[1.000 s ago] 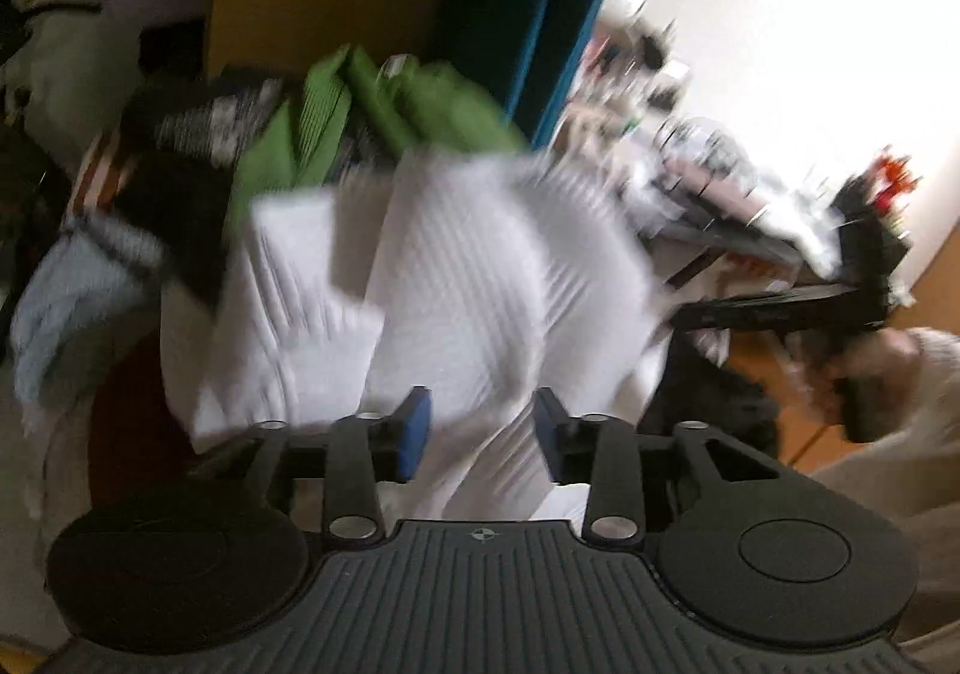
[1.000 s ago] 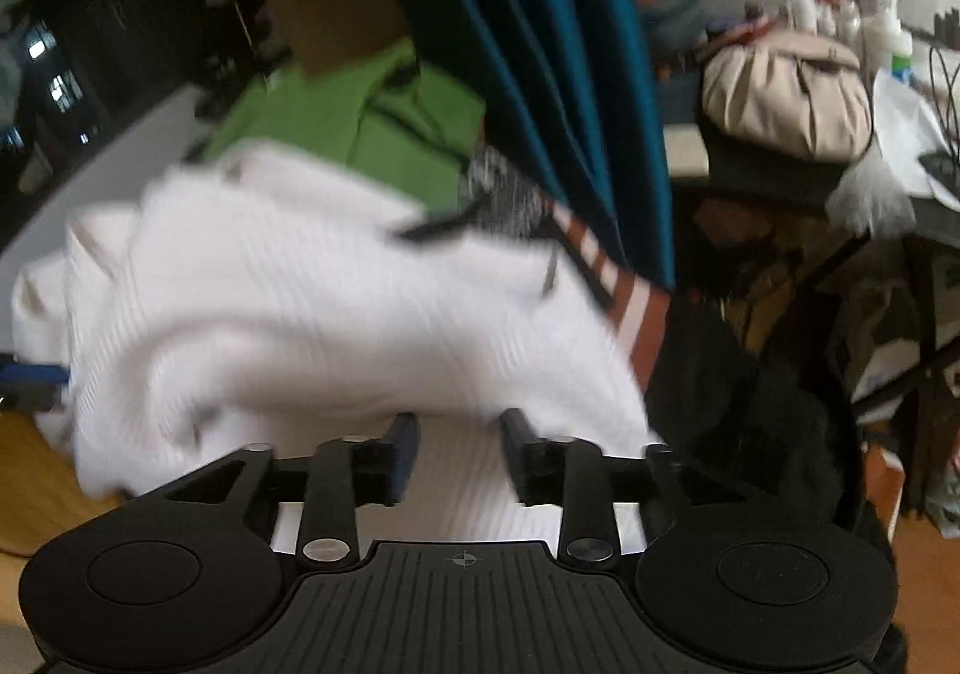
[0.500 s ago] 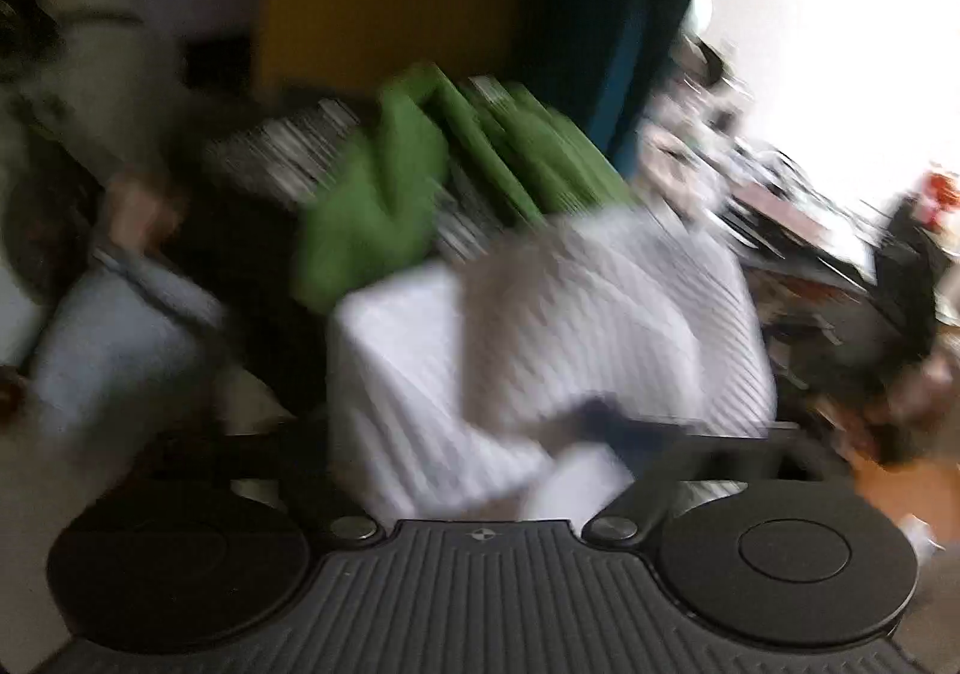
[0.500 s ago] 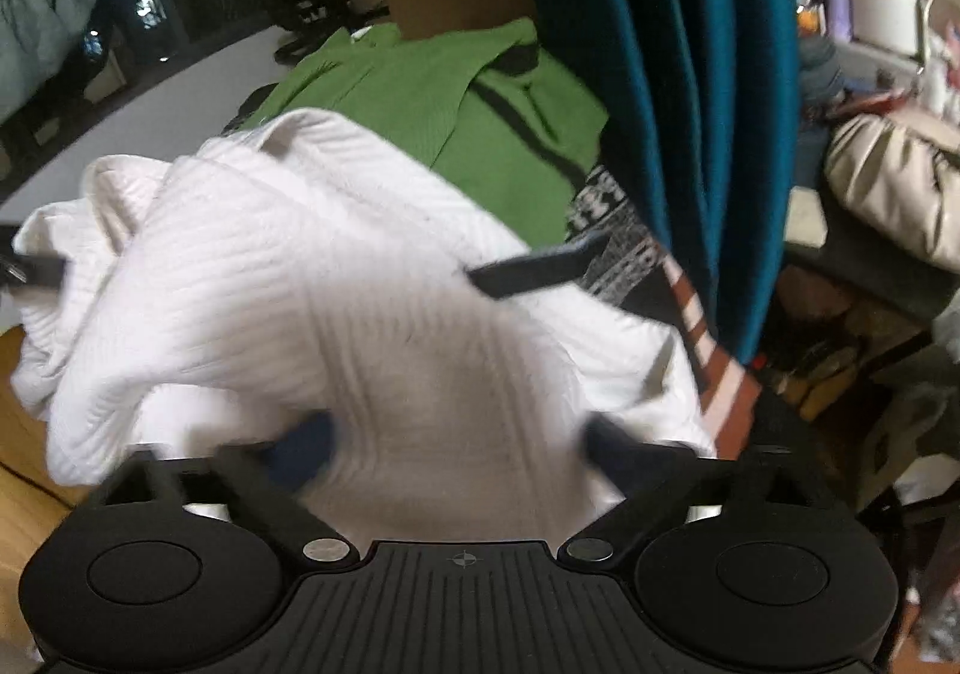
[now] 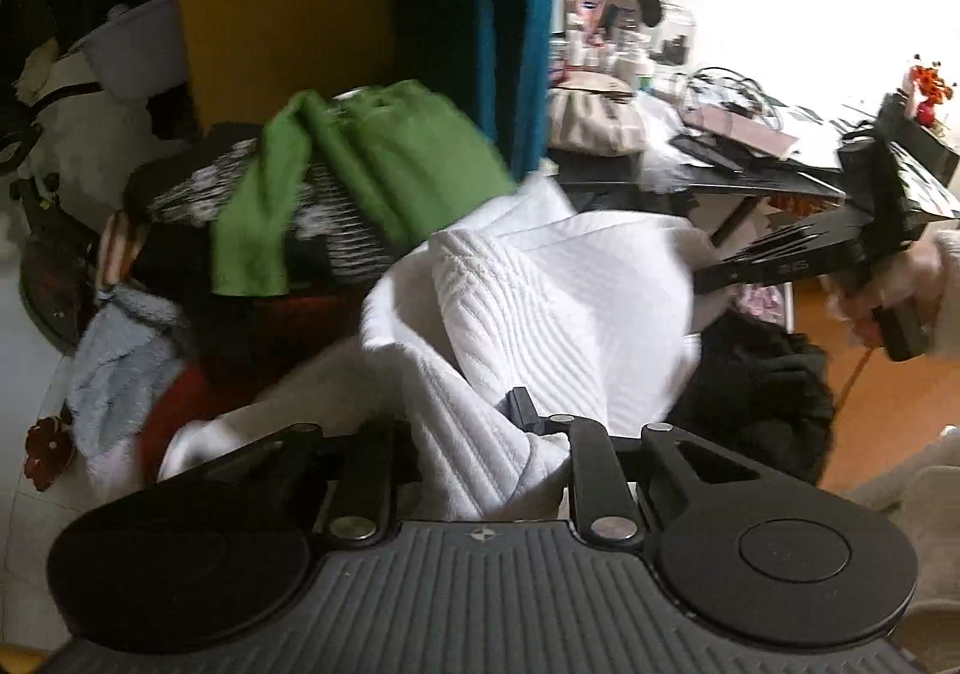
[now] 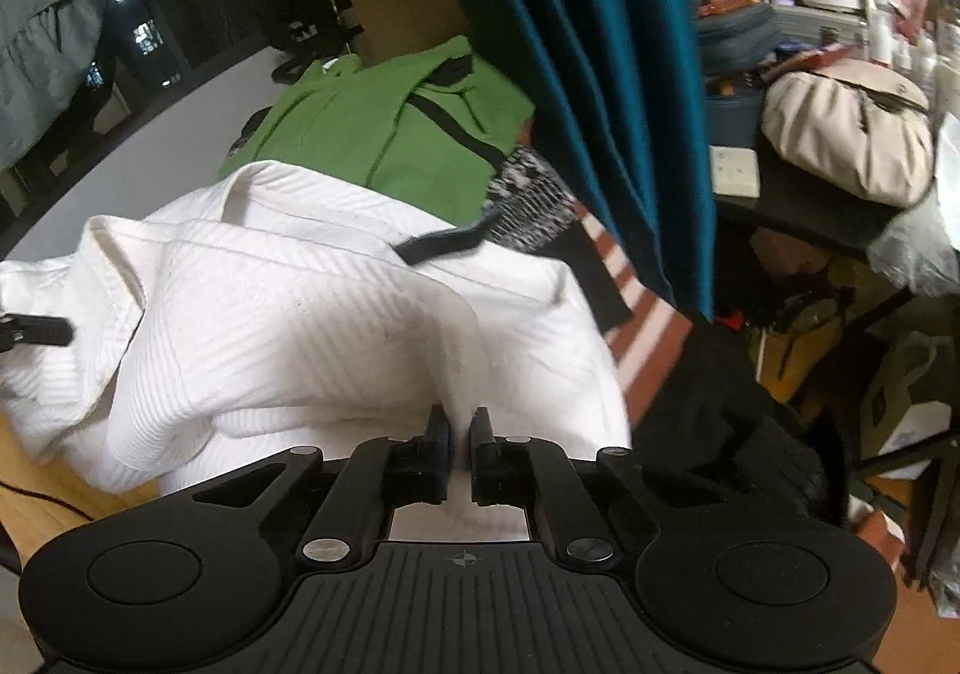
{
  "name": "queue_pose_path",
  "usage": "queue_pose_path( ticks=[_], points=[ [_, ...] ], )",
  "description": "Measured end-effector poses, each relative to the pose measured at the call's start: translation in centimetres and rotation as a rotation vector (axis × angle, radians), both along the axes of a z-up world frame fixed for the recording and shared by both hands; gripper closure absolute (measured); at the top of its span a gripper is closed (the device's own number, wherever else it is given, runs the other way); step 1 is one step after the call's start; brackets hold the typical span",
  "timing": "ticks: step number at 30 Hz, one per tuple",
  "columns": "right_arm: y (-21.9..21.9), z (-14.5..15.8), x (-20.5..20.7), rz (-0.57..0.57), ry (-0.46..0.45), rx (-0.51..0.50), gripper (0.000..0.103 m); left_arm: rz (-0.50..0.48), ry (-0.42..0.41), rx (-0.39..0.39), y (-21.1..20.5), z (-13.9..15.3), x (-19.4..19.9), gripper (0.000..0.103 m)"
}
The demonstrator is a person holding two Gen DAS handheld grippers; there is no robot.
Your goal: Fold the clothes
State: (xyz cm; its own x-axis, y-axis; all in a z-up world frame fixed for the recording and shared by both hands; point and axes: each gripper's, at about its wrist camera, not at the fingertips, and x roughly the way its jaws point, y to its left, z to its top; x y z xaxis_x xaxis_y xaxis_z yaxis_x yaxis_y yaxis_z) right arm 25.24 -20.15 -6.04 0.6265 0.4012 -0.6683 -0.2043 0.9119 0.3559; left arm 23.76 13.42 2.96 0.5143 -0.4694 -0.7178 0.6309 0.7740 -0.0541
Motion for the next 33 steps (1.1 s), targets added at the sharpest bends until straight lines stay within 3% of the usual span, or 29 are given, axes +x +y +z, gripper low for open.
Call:
queue_pose_path(
  ticks=[5, 9, 15, 18, 19, 20, 27, 33],
  points=[
    [-3.3, -1.8, -2.7, -0.049, 0.051, -0.013, 0.098, -0.024, 0.047, -0.034, -4.8, -1.3, -3.7, 0.084],
    [-7.5, -4.2, -4.8, -0.175, 0.124, -0.010, 0.099, -0.031, 0.106, -0.114, -9.6, -4.0, -5.2, 0.084],
    [-12.5, -7.4, -7.7, -0.348, 0.190, 0.057, 0.098, -0.016, 0.141, -0.171, -17.4, -8.3, -4.7, 0.089],
    [-13.2, -8.0, -9.1, -0.379, 0.197, 0.073, 0.087, -0.001, 0.146, -0.125, -20.9, -10.6, -3.2, 0.089],
    [-13.3, -7.9, -9.7, -0.392, 0.194, 0.068, 0.078, 0.005, 0.151, -0.107, -21.7, -11.3, -2.7, 0.089],
    [-13.6, -7.7, -10.4, -0.404, 0.186, 0.069, 0.075, 0.010, 0.158, -0.091, -22.1, -12.0, -2.3, 0.089],
    [-16.2, -5.7, -15.2, -0.454, 0.146, 0.101, 0.071, 0.059, 0.238, 0.004, -24.8, -16.6, 0.5, 0.089],
    [-17.2, -4.4, -17.2, -0.473, 0.126, 0.085, 0.060, 0.111, 0.273, 0.040, -25.5, -18.8, 1.0, 0.089]
  ],
)
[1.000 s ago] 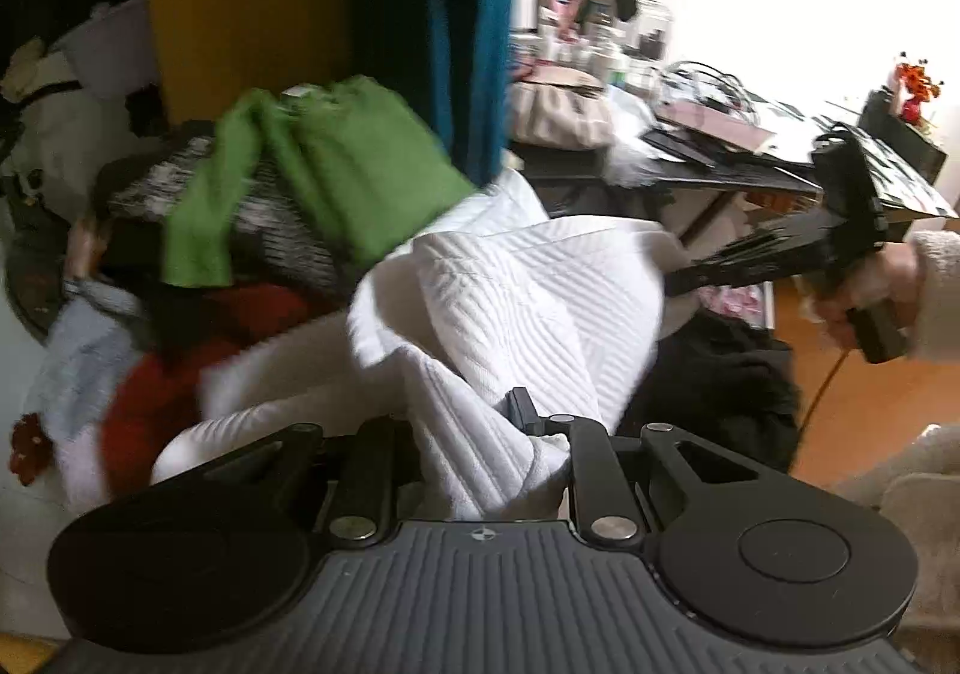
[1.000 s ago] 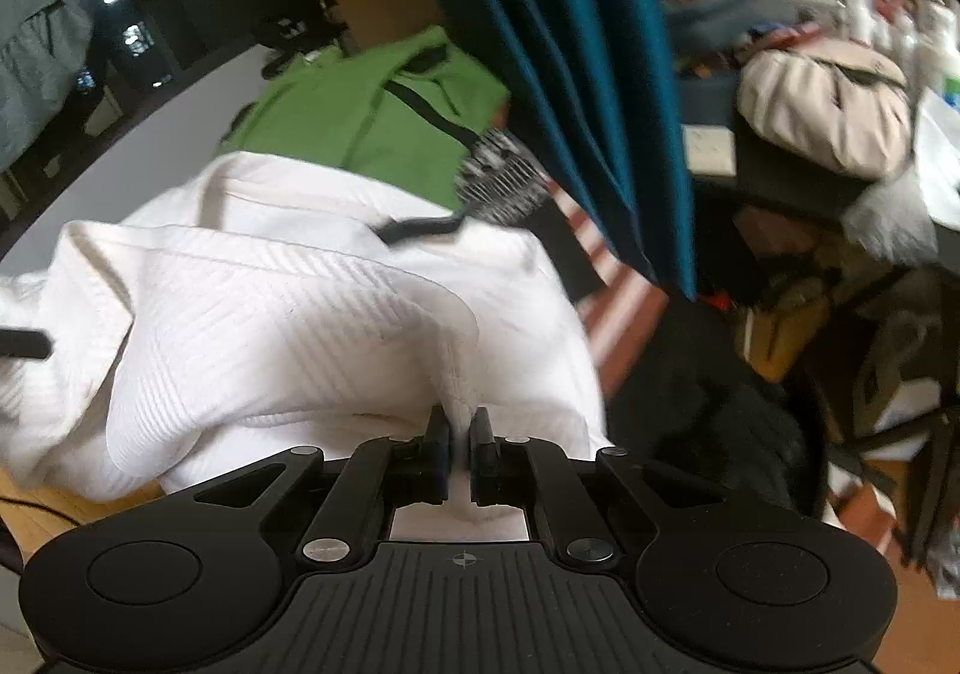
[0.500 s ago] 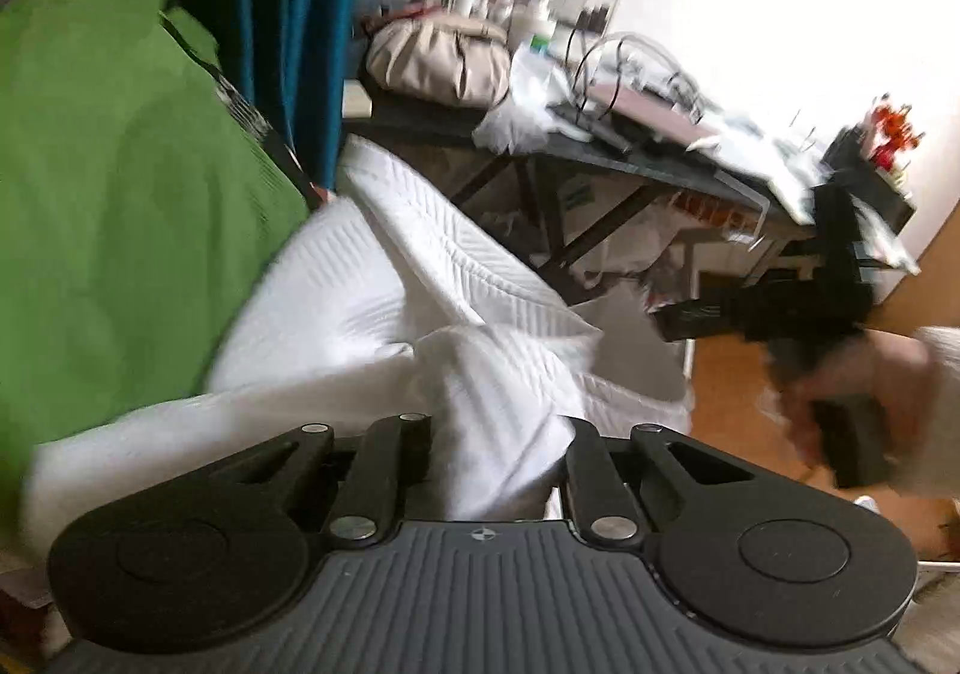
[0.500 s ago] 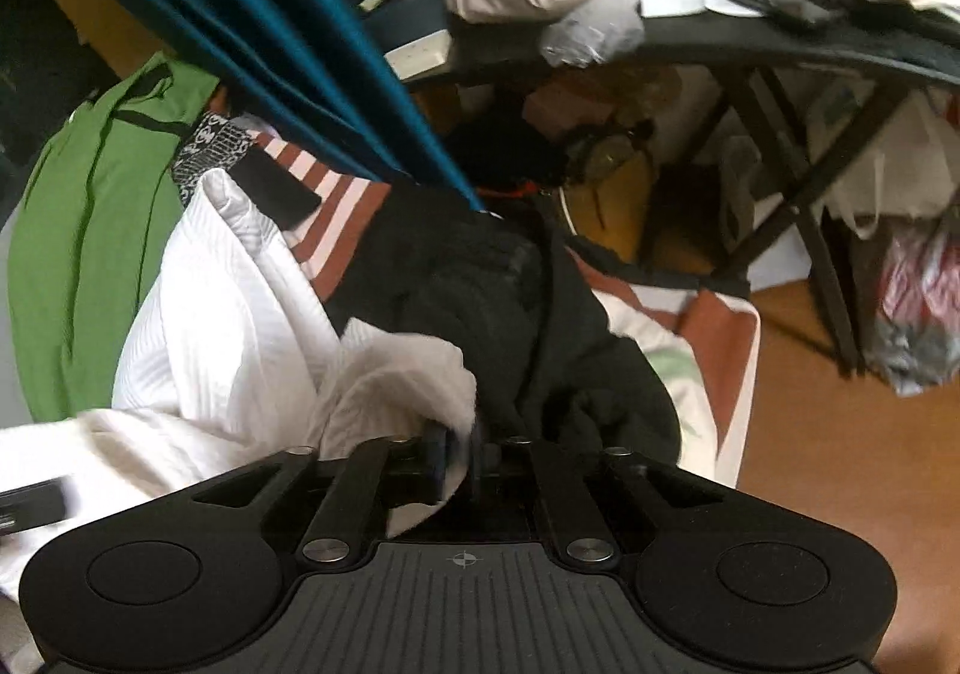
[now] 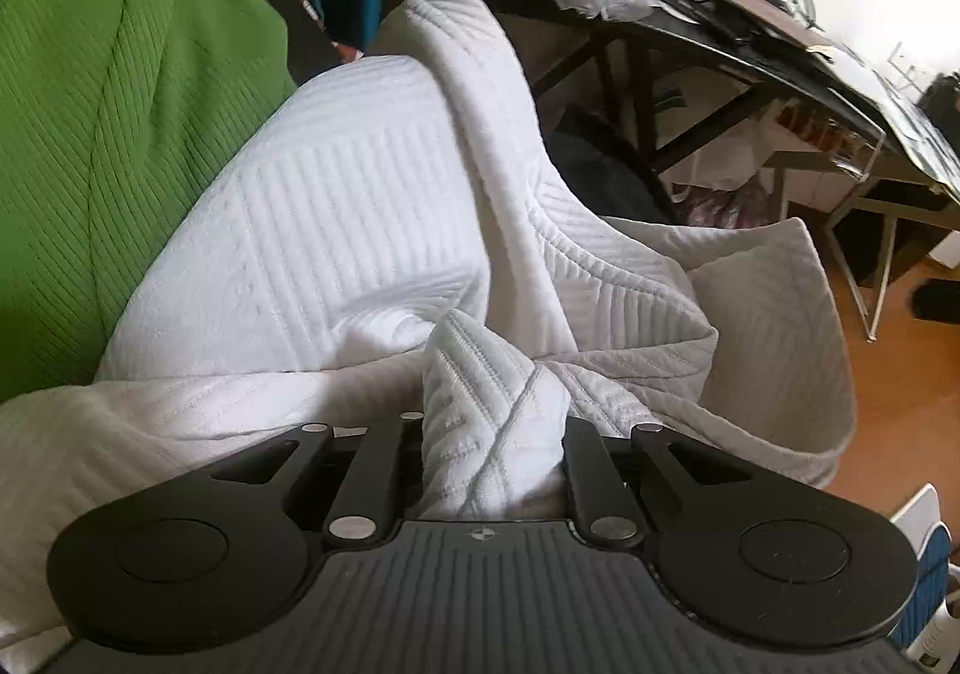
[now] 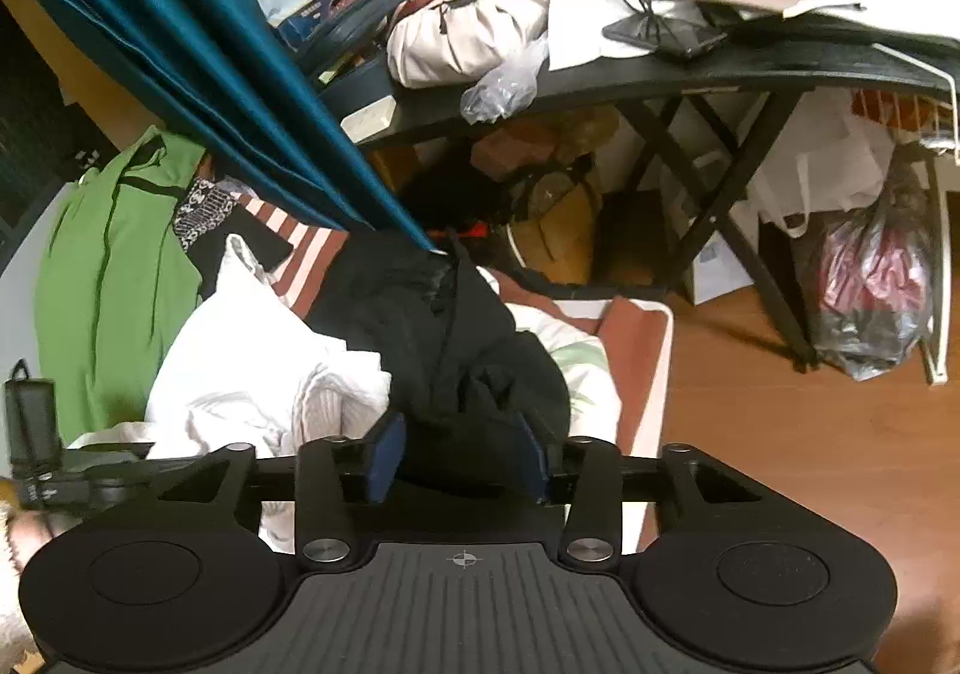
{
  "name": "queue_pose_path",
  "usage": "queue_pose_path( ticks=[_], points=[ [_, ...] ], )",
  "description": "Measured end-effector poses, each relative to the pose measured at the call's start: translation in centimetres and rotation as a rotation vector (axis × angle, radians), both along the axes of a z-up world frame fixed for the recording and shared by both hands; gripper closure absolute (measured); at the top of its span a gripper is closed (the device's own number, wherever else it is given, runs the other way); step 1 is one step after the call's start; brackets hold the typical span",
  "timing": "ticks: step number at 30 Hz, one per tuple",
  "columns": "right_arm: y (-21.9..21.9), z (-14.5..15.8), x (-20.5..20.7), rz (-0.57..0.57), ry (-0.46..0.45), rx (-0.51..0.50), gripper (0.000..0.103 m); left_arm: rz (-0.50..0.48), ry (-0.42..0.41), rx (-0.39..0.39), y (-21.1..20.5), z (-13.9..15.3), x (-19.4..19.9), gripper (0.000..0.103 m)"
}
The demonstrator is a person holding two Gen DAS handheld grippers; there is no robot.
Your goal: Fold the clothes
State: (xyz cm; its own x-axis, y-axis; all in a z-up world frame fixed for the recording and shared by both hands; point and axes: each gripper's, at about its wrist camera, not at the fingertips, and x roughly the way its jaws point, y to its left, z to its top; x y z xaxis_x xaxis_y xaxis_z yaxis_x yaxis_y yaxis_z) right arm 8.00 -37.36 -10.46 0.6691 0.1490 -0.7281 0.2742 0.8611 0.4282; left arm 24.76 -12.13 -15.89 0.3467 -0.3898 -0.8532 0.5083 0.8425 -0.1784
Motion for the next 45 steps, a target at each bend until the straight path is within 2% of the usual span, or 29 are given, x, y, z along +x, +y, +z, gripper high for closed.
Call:
queue_pose_path(
  ticks=[2, 3, 4, 5, 6, 7, 8, 10, 13, 17, 20, 24, 29, 34, 38, 42, 45],
  points=[
    [0.2, 0.2, -0.1, -0.001, 0.002, -0.011, 0.053, 0.014, 0.000, 0.009, 0.3, 0.5, -0.2, 0.087],
    [0.4, 0.2, -0.1, -0.001, 0.006, -0.014, 0.051, 0.020, -0.001, 0.014, 0.4, 0.8, -0.3, 0.083],
    [0.6, 0.2, 0.1, 0.001, 0.009, -0.017, 0.045, 0.027, -0.002, 0.020, 0.6, 1.2, -0.4, 0.071],
    [0.9, 0.3, 0.3, 0.005, 0.012, -0.021, 0.038, 0.029, -0.002, 0.020, 0.8, 1.6, -0.6, 0.066],
    [1.2, 0.3, 0.5, 0.011, 0.012, -0.023, 0.036, 0.027, -0.002, 0.016, 1.0, 2.2, -0.7, 0.057],
    [1.6, 0.4, 0.8, 0.019, 0.010, -0.023, 0.030, 0.025, -0.002, 0.012, 1.3, 2.7, -0.9, 0.045],
    [2.0, 0.5, 1.1, 0.025, 0.009, -0.024, 0.022, 0.026, -0.005, 0.009, 1.6, 3.4, -1.2, 0.038],
    [2.8, 0.9, 1.8, 0.038, -0.002, -0.027, 0.016, 0.033, -0.036, 0.025, 2.0, 5.1, -1.9, 0.020],
    [4.2, 1.9, 3.0, 0.060, -0.019, -0.025, 0.009, 0.034, -0.112, 0.044, 3.3, 8.0, -2.9, 0.013],
    [6.2, 3.6, 4.9, 0.084, -0.040, -0.008, 0.003, 0.057, -0.179, 0.052, 5.9, 11.6, -3.4, 0.010],
    [8.0, 5.3, 6.5, 0.099, -0.055, -0.001, 0.001, 0.078, -0.224, 0.029, 8.1, 13.8, -2.8, 0.010],
    [10.8, 8.2, 8.6, 0.113, -0.069, -0.055, 0.001, 0.123, -0.293, -0.009, 13.1, 16.4, -1.2, 0.008],
    [14.5, 11.2, 11.9, 0.047, -0.082, -0.176, 0.001, 0.178, -0.339, -0.022, 20.0, 18.9, 3.2, 0.008],
    [17.6, 13.9, 15.8, -0.010, -0.146, -0.162, 0.001, 0.208, -0.391, -0.050, 25.4, 21.6, 9.1, 0.008],
    [20.6, 14.1, 19.8, -0.001, -0.162, -0.191, 0.001, 0.186, -0.384, -0.088, 27.2, 21.6, 13.7, 0.008],
    [23.1, 11.8, 23.0, -0.006, -0.113, -0.211, 0.001, 0.124, -0.361, -0.105, 27.0, 19.4, 18.0, 0.008],
    [24.2, 10.2, 24.3, -0.022, -0.073, -0.213, 0.001, 0.060, -0.352, -0.146, 25.6, 18.6, 20.0, 0.008]
  ],
)
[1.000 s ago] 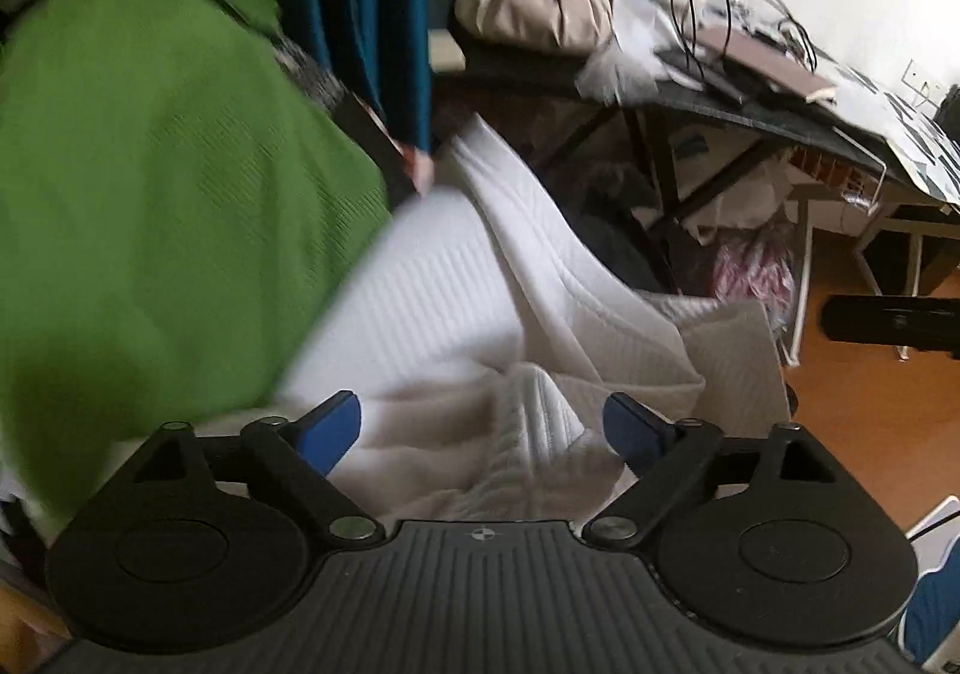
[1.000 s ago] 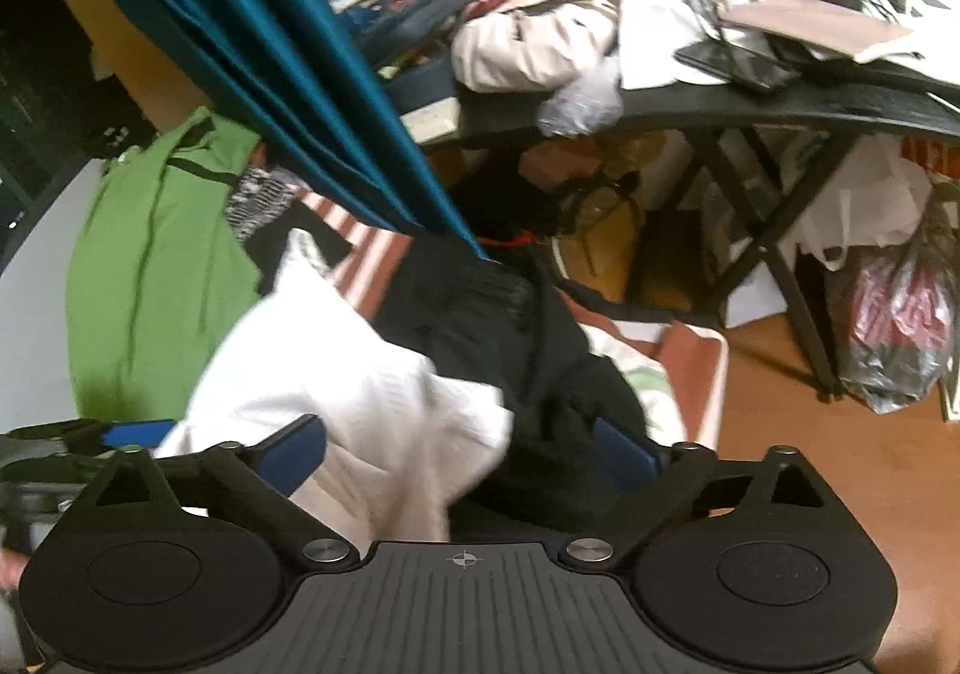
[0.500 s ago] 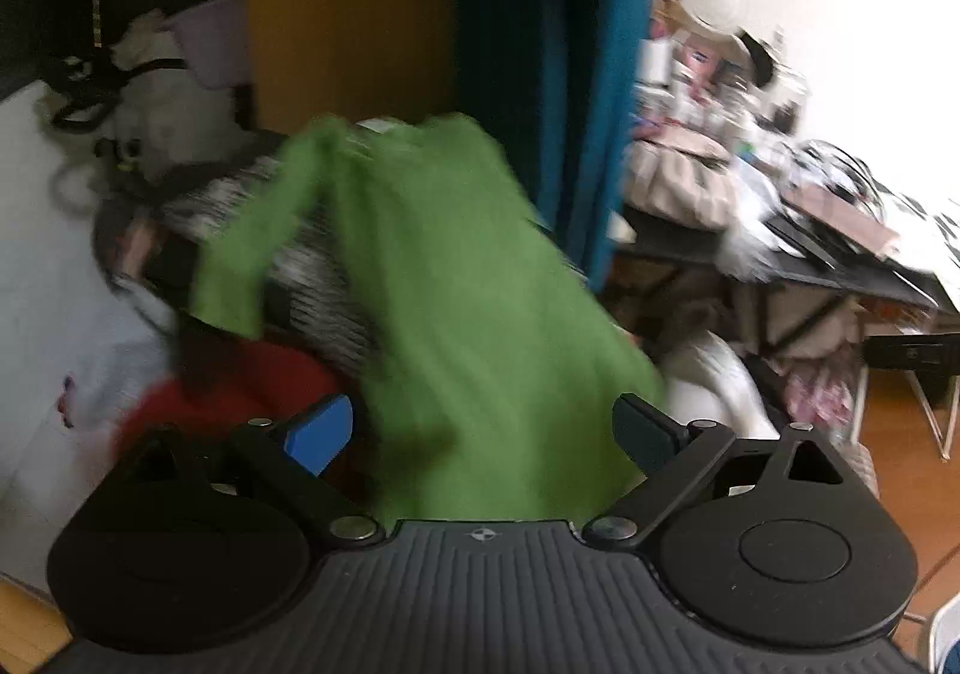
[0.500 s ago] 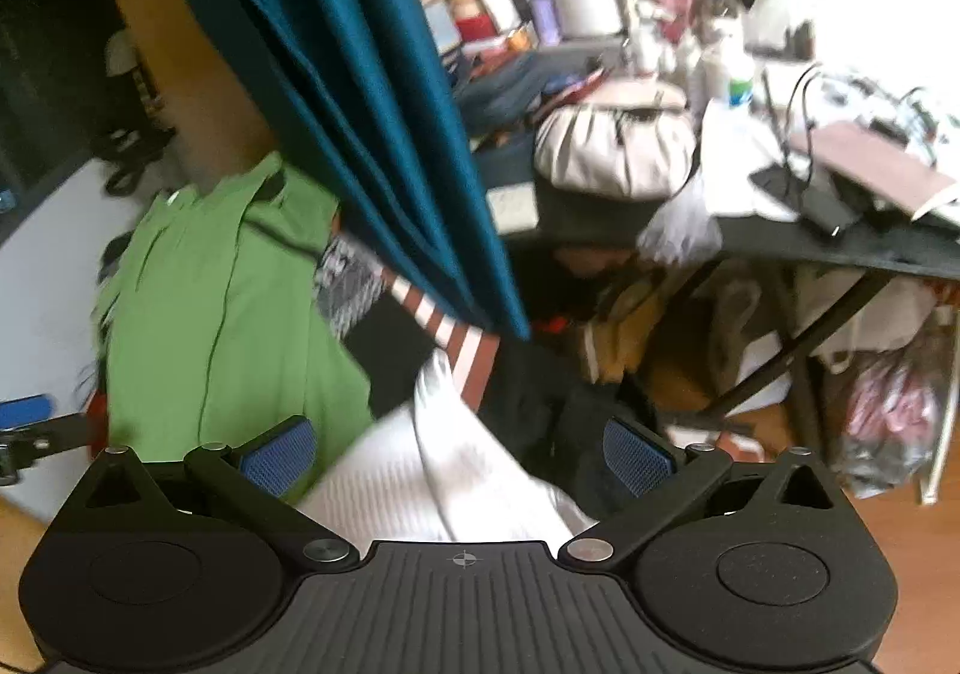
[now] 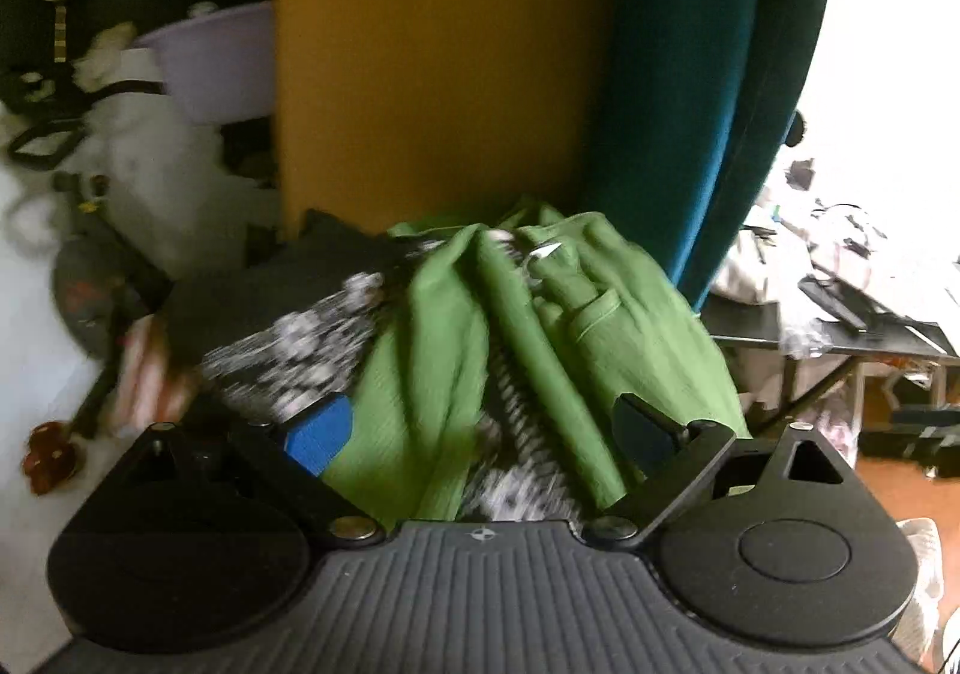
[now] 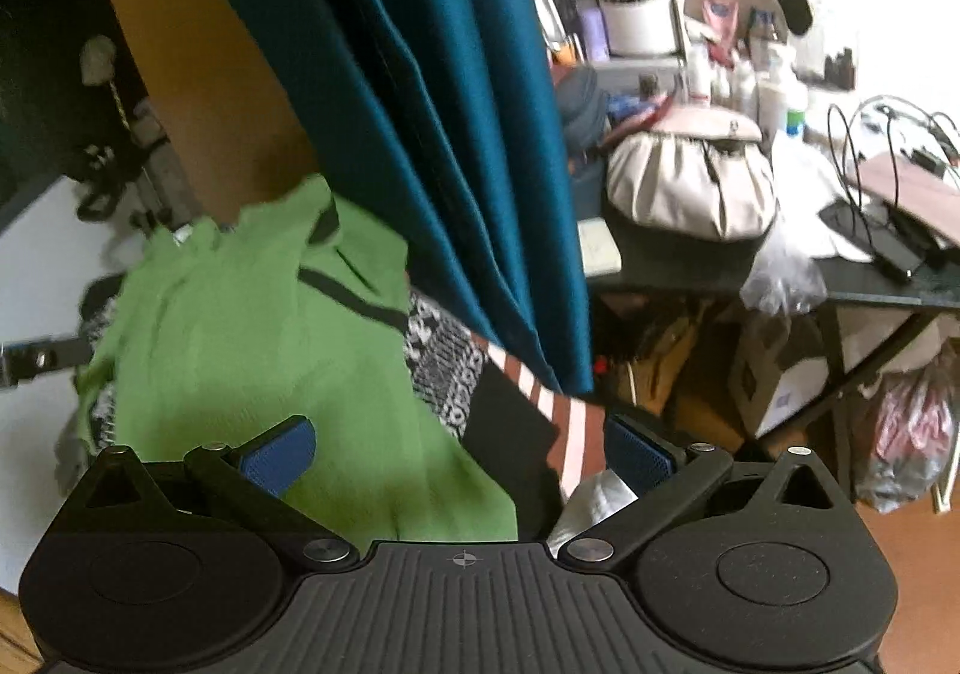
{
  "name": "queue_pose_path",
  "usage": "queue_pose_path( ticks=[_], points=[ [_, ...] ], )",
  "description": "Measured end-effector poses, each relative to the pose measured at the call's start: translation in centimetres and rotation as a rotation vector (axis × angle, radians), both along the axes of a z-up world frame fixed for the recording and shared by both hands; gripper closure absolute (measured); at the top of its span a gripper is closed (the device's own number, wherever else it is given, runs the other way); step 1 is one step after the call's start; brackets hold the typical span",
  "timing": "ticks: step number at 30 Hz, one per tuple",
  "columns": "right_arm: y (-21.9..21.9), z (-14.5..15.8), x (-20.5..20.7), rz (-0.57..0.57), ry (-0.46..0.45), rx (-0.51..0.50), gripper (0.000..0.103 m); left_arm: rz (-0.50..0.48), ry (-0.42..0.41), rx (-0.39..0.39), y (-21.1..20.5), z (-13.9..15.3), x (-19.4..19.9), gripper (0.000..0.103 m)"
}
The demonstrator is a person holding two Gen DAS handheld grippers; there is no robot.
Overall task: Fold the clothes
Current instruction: 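Close the left tool on the green sweater while the right tool closes on it too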
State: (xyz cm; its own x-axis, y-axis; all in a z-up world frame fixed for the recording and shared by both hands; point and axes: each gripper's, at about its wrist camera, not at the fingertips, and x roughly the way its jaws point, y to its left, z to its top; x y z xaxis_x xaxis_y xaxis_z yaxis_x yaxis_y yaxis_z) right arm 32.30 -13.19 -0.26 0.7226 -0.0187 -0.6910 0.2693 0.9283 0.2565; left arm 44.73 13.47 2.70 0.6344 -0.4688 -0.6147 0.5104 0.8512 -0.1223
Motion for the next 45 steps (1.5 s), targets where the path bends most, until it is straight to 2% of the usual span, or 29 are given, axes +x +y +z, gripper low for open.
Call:
queue_pose_path(
  ticks=[2, 5, 8, 9, 10, 11, 12, 16, 19, 24, 27, 31, 34, 38, 40, 45],
  points=[
    [0.1, -0.7, 0.4, -0.015, 0.013, 0.007, 0.001, -0.072, -0.012, -0.029, -1.4, 0.0, 0.6, 0.008],
    [-0.1, -1.5, 0.7, -0.046, 0.035, 0.017, 0.001, -0.171, -0.014, -0.019, -3.9, -0.2, 1.3, 0.020],
    [-0.4, -1.9, 0.7, -0.068, 0.041, 0.027, 0.001, -0.132, 0.026, -0.017, -5.0, -1.2, 3.0, 0.024],
    [-0.6, -1.9, 0.7, -0.074, 0.037, 0.029, 0.001, -0.118, 0.029, -0.033, -5.0, -1.3, 3.4, 0.033],
    [-0.7, -1.9, 0.6, -0.079, 0.032, 0.029, 0.001, -0.113, 0.034, -0.047, -4.9, -1.3, 3.7, 0.063],
    [-0.8, -2.0, 0.6, -0.083, 0.030, 0.030, 0.001, -0.116, 0.043, -0.069, -4.7, -1.1, 3.8, 0.079],
    [-1.0, -2.0, 0.6, -0.087, 0.031, 0.030, 0.001, -0.125, 0.048, -0.101, -4.4, -0.8, 3.7, 0.088],
    [-1.1, -2.3, 0.9, -0.098, 0.041, 0.042, 0.001, -0.178, 0.030, -0.185, -2.6, 0.9, 2.0, 0.091],
    [-1.1, -2.5, 1.3, -0.089, 0.035, 0.067, 0.001, -0.175, 0.007, -0.325, -0.1, 2.6, -0.2, 0.092],
    [-0.2, -3.5, 2.3, -0.004, 0.037, 0.102, 0.001, -0.173, -0.077, -0.402, 3.6, 5.6, -4.9, 0.093],
    [0.8, -3.9, 3.0, 0.056, 0.021, 0.116, 0.001, -0.097, -0.066, -0.413, 6.3, 5.4, -5.8, 0.093],
    [2.4, -4.6, 4.1, 0.131, -0.005, 0.121, 0.001, 0.063, 0.024, -0.385, 8.9, 2.1, -5.6, 0.093],
    [3.4, -4.6, 4.4, 0.163, -0.010, 0.119, 0.001, 0.122, 0.069, -0.374, 9.8, 0.3, -5.8, 0.093],
    [4.2, -3.5, 4.0, 0.211, -0.081, 0.103, 0.001, 0.105, 0.050, -0.369, 9.1, 0.1, -6.3, 0.093],
    [4.4, -2.8, 4.0, 0.234, -0.129, 0.107, 0.001, 0.073, 0.024, -0.395, 9.0, 0.8, -6.4, 0.093],
    [4.6, -3.2, 5.3, 0.267, -0.116, 0.129, 0.002, -0.018, -0.041, -0.422, 8.6, 2.5, -6.8, 0.093]
  ],
)
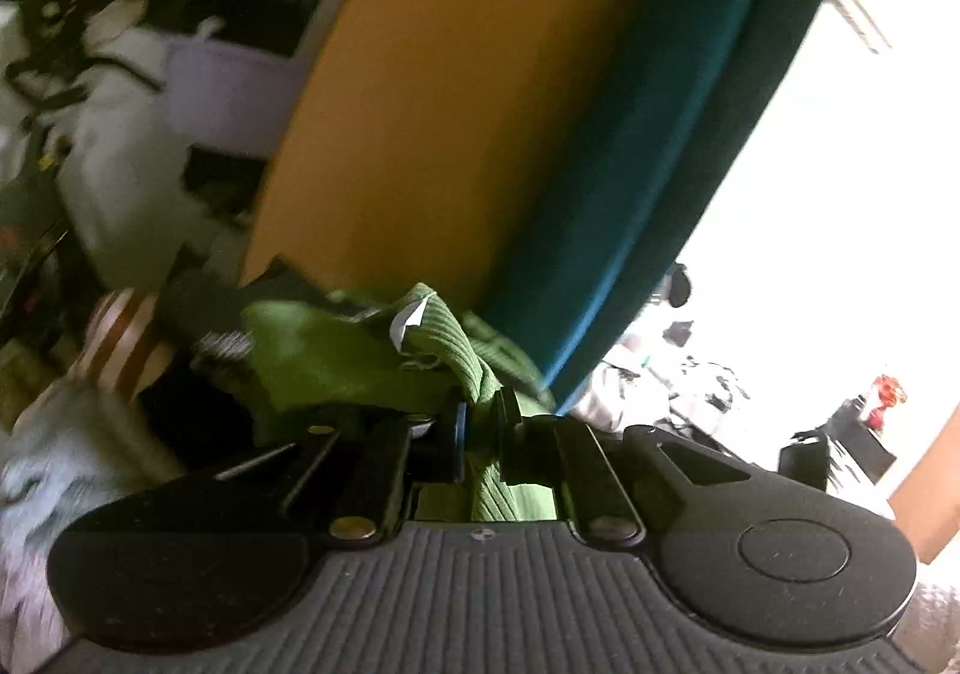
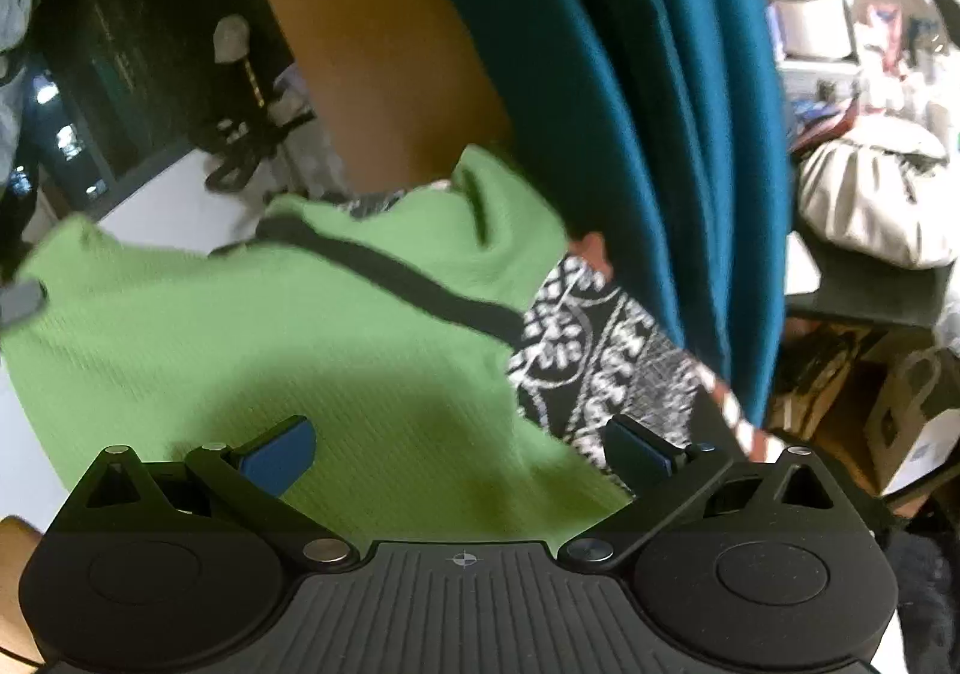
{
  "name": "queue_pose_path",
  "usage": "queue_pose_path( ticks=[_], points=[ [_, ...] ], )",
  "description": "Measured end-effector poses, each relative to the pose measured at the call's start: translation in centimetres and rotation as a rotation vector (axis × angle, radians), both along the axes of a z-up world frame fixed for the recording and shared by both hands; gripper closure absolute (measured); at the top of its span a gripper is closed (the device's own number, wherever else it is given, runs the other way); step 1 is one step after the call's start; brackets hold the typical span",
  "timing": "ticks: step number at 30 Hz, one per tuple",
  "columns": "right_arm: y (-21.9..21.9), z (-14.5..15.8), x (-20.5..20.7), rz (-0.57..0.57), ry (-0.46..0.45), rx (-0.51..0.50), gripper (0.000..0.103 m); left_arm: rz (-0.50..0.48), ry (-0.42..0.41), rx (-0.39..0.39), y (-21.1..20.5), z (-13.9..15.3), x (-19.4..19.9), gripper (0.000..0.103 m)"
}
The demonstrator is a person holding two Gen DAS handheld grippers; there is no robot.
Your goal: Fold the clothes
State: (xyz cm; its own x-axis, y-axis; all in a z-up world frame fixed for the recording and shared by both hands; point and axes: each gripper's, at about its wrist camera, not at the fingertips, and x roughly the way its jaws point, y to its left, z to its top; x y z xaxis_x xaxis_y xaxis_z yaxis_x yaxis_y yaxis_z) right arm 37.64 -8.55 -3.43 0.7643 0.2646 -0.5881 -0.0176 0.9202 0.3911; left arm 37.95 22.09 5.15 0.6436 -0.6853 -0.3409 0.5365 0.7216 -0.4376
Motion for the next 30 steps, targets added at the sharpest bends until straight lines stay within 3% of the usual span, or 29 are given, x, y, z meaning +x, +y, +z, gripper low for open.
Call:
queue_pose_path(
  ticks=[1, 2, 3, 4, 5, 6, 8, 10, 11, 14, 17, 19, 21, 23, 25, 26, 28, 30],
  points=[
    [0.0, -0.2, 0.2, 0.006, 0.007, 0.006, 0.011, -0.010, -0.007, -0.001, -0.3, 0.1, 0.1, 0.093],
    [-0.1, -0.2, -0.1, 0.005, 0.012, 0.011, 0.029, -0.018, -0.011, 0.000, -0.6, 0.2, 0.2, 0.093],
    [-0.2, -0.2, -0.3, 0.004, 0.016, 0.015, 0.035, -0.023, -0.012, 0.004, -0.9, 0.2, 0.4, 0.093],
    [-0.3, -0.2, -0.6, 0.004, 0.020, 0.020, 0.052, -0.027, -0.012, 0.010, -1.2, 0.2, 0.6, 0.093],
    [-0.4, -0.2, -0.9, 0.002, 0.024, 0.017, 0.085, -0.032, -0.011, 0.018, -1.5, 0.1, 0.8, 0.093],
    [-0.4, 0.1, -1.3, -0.002, 0.029, -0.005, 0.101, -0.040, -0.011, 0.031, -1.8, 0.0, 1.1, 0.092],
    [-1.0, 0.5, -2.5, -0.039, 0.014, -0.039, 0.102, -0.061, -0.015, 0.072, -2.8, -0.3, 1.7, 0.080],
    [-2.6, 0.5, -3.8, -0.111, 0.001, -0.029, 0.102, -0.085, -0.015, 0.117, -3.8, -0.8, 2.0, 0.033],
    [-3.6, 0.4, -4.4, -0.153, 0.001, -0.020, 0.103, -0.099, -0.014, 0.124, -4.1, -1.1, 2.0, 0.029],
    [-5.8, 0.2, -5.7, -0.234, 0.047, -0.006, 0.103, -0.144, -0.009, 0.157, -4.6, -2.2, 1.4, 0.027],
    [-6.0, 0.2, -6.8, -0.231, 0.048, -0.050, 0.103, -0.139, 0.022, 0.191, -4.0, -3.7, 0.6, 0.026],
    [-5.8, -0.2, -6.5, -0.205, 0.073, -0.021, 0.099, -0.119, 0.060, 0.194, -3.1, -4.8, 0.0, 0.026],
    [-5.1, -0.4, -5.9, -0.165, 0.071, -0.003, 0.083, -0.093, 0.099, 0.180, -2.1, -5.7, -0.6, 0.026],
    [-3.8, -0.4, -5.1, -0.125, 0.040, -0.003, 0.040, -0.059, 0.121, 0.163, -1.0, -6.1, -1.1, 0.026],
    [-2.4, -0.4, -3.9, -0.098, 0.002, -0.016, 0.024, -0.018, 0.119, 0.151, 0.1, -5.8, -1.1, 0.026],
    [-1.9, -0.5, -3.3, -0.097, -0.005, -0.023, 0.018, 0.004, 0.115, 0.146, 0.6, -5.6, -1.0, 0.026],
    [-1.3, -1.0, -2.0, -0.095, 0.000, -0.011, 0.016, 0.038, 0.102, 0.141, 1.4, -5.0, -0.5, 0.026],
    [-1.0, -1.5, -1.2, -0.074, 0.014, 0.021, 0.028, 0.064, 0.087, 0.140, 2.1, -4.4, 0.1, 0.026]
  ],
)
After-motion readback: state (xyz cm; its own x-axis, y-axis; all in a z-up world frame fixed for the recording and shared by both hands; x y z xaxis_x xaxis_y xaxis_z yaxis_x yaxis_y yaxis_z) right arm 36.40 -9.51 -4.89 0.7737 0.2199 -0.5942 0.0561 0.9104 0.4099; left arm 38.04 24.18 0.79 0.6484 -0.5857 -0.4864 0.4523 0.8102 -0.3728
